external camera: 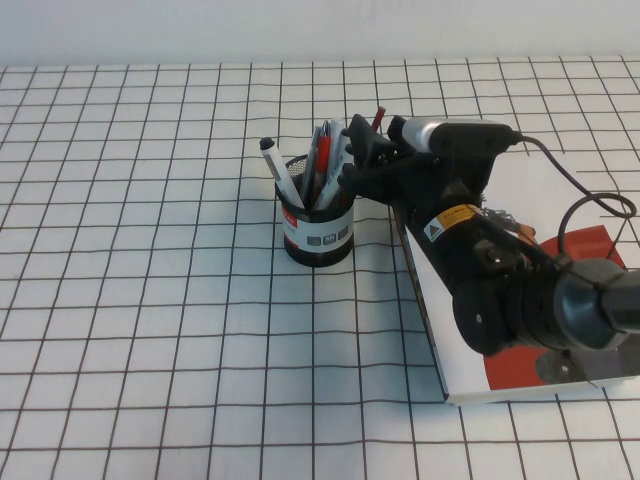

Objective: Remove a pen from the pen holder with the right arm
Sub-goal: 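Take a marker out of the pen holder and lay it on the table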

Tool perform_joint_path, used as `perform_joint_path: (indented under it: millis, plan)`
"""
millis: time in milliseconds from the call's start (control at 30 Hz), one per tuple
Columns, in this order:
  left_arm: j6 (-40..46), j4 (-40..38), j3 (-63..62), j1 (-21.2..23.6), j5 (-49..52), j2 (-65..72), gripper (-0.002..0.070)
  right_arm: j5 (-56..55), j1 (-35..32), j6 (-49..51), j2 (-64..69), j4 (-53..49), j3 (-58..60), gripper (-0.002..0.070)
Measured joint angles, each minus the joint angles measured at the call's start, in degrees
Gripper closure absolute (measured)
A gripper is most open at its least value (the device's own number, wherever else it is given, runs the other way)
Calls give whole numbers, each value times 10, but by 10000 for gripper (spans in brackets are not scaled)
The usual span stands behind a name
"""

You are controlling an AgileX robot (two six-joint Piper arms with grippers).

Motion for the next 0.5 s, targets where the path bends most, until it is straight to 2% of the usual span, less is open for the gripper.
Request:
perform_joint_path:
  millis: [367, 500]
  plan:
    - [0, 0, 0, 0, 0, 0, 678, 30, -1, 0, 33, 19, -49, 304]
    - [0, 0, 0, 0, 0, 0, 678, 35, -1, 0, 33, 21, -50, 336]
